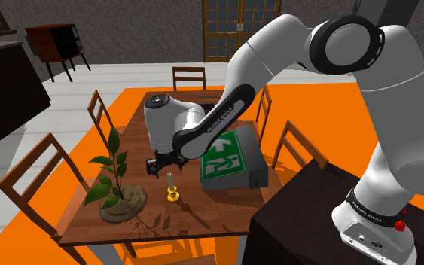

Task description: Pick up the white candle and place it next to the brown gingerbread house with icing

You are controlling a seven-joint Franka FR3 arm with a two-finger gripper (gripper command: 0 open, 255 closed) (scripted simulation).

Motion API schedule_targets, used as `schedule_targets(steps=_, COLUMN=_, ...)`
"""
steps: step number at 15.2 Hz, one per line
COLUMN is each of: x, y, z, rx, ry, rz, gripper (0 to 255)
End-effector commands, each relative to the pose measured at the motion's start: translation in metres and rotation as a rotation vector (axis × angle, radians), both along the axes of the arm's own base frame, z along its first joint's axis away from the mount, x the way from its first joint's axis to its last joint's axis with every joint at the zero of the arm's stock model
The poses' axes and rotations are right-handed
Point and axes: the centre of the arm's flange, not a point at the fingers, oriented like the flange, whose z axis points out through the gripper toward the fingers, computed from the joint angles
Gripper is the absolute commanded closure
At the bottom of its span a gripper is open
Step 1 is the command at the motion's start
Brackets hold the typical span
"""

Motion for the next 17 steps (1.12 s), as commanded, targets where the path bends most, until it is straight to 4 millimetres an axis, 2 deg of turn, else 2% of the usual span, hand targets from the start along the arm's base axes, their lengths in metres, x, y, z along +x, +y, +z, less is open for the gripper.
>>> schedule_targets(steps=1, x=0.002, y=0.000, z=-0.011, rx=0.000, ry=0.000, rz=0.000, gripper=0)
schedule_targets(steps=4, x=0.005, y=-0.001, z=-0.029, rx=0.000, ry=0.000, rz=0.000, gripper=0)
schedule_targets(steps=12, x=0.005, y=-0.001, z=-0.029, rx=0.000, ry=0.000, rz=0.000, gripper=0)
schedule_targets(steps=13, x=0.005, y=-0.001, z=-0.029, rx=0.000, ry=0.000, rz=0.000, gripper=255)
schedule_targets(steps=17, x=0.005, y=-0.001, z=-0.029, rx=0.000, ry=0.000, rz=0.000, gripper=255)
